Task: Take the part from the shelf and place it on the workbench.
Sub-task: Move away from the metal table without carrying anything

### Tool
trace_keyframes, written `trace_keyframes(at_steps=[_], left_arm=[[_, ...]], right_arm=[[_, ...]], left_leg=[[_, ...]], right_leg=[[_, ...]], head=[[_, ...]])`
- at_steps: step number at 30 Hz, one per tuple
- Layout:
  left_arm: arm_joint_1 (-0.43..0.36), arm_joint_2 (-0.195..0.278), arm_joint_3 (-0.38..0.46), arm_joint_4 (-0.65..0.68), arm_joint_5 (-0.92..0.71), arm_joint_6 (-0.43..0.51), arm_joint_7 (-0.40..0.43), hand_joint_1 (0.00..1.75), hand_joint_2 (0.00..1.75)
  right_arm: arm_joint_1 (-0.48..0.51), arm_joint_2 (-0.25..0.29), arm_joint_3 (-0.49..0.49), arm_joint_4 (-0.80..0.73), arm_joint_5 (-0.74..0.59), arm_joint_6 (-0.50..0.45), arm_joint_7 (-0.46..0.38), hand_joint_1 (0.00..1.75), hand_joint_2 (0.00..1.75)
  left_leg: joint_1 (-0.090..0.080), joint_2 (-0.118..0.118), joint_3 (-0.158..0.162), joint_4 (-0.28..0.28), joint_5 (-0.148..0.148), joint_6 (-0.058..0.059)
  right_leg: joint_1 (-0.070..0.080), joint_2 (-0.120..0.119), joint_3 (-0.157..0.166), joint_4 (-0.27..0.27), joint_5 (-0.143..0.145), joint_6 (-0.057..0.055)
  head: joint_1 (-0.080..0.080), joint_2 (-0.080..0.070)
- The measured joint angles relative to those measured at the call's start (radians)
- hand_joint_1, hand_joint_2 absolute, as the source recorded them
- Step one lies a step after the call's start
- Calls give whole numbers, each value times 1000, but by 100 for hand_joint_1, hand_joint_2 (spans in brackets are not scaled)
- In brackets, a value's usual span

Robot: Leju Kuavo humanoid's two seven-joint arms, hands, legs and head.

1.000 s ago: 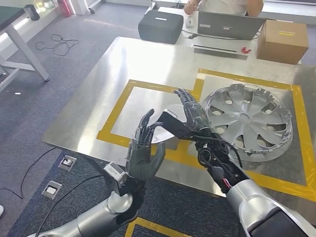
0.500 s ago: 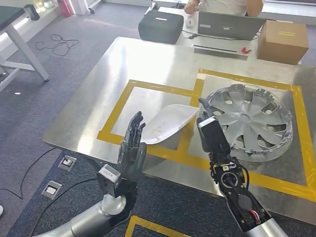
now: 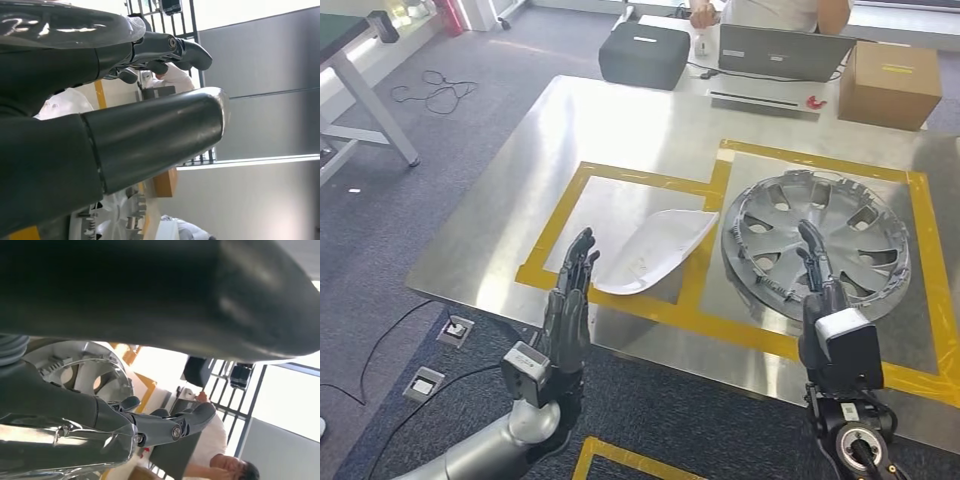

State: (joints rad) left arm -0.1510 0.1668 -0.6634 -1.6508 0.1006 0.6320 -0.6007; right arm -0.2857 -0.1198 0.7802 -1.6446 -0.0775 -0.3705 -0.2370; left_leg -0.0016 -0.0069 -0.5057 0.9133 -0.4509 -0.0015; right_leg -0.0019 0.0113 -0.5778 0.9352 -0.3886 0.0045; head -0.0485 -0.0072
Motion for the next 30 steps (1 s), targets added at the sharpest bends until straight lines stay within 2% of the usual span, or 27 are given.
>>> trace_keyframes(at_steps=[5, 10, 13, 15, 16, 17, 19, 20, 21, 22, 23, 24, 25, 26, 29, 30], left_arm=[[4, 5, 0, -14, -11, 8, 17, 0, 0], [6, 8, 0, -22, -21, 8, 32, 0, 0], [6, 8, 0, -25, -22, 8, 34, 0, 0], [5, 6, 0, -27, -22, 7, 34, 0, 0], [4, 5, 0, -28, -21, 6, 33, 0, 0], [4, 4, 0, -28, -21, 6, 32, 0, 0], [4, 2, 0, -28, -19, 6, 30, 0, 0], [5, 2, 0, -28, -19, 6, 29, 0, 0], [5, 2, 0, -28, -19, 7, 28, 0, 0], [6, 2, 0, -28, -19, 7, 28, 0, 0], [6, 2, 0, -28, -19, 7, 28, 0, 0], [6, 2, 0, -28, -19, 8, 28, 0, 0], [6, 2, 0, -28, -19, 8, 28, 0, 0], [6, 2, 0, -29, -20, 8, 28, 0, 0], [8, 3, 0, -31, -21, 7, 28, 0, 0], [8, 3, 1, -32, -22, 7, 28, 0, 0]], right_arm=[[39, -18, -6, -60, -34, 16, -10, 0, 0], [64, -27, -8, -88, -37, 26, -20, 0, 0], [69, -29, -11, -101, -37, 25, -20, 0, 0], [72, -32, -13, -109, -37, 25, -20, 0, 0], [73, -34, -13, -112, -37, 25, -20, 0, 0], [75, -37, -14, -114, -39, 26, -21, 0, 0], [79, -40, -14, -115, -43, 31, -23, 0, 0], [82, -41, -14, -115, -46, 34, -25, 0, 0], [83, -42, -14, -115, -49, 37, -27, 0, 0], [83, -43, -14, -115, -51, 39, -29, 0, 0], [83, -43, -14, -115, -53, 40, -30, 0, 0], [82, -44, -14, -115, -56, 41, -31, 0, 0], [81, -44, -14, -115, -58, 42, -32, 0, 0], [81, -44, -15, -115, -61, 43, -33, 0, 0], [81, -44, -15, -116, -64, 43, -34, 0, 0], [81, -44, -15, -116, -64, 43, -34, 0, 0]], left_leg=[[-1, 0, -1, 4, -2, 3], [-2, 0, -5, 13, -6, 9], [-4, 0, -7, 15, -3, 18], [2, 4, -2, 2, 9, 26], [6, 6, 0, -6, 15, 30], [9, 9, 2, -11, 18, 31], [9, 11, 0, -11, 20, 33], [9, 12, -1, -9, 20, 33], [10, 12, -2, -8, 20, 32], [11, 12, -2, -5, 19, 31], [12, 11, -2, 0, 17, 28], [12, 10, -4, 4, 14, 23], [11, 9, -8, 9, 13, 17], [10, 7, -13, 14, 14, 11], [8, 5, -26, 24, 17, -6], [9, 5, -32, 37, 5, -11]], right_leg=[[-1, 0, 1, 0, 0, 2], [-2, 0, 1, 0, 1, 9], [-4, 0, 3, -3, 6, 18], [-5, -1, -3, 8, -7, 28], [-5, -1, -15, 39, -31, 32], [-6, -2, -38, 95, -67, 36], [-9, -3, -95, 249, -141, 43], [-12, -3, -113, 304, -157, 46], [-14, -4, -113, 318, -152, 49], [-17, -5, -91, 285, -127, 51], [-20, -5, -51, 213, -90, 52], [-21, -5, -6, 134, -67, 52], [-20, -4, 30, 70, -51, 50], [-19, -2, 51, 31, -47, 47], [-17, 0, 51, 18, -48, 31], [-18, 0, 47, 17, -44, 23]], head=[[0, 0], [0, 0], [0, 0], [0, 0], [2, 0], [4, 0], [8, 0], [8, 0], [8, 0], [8, 0], [8, 0], [9, 0], [10, 0], [10, 0], [8, 0], [7, 0]])
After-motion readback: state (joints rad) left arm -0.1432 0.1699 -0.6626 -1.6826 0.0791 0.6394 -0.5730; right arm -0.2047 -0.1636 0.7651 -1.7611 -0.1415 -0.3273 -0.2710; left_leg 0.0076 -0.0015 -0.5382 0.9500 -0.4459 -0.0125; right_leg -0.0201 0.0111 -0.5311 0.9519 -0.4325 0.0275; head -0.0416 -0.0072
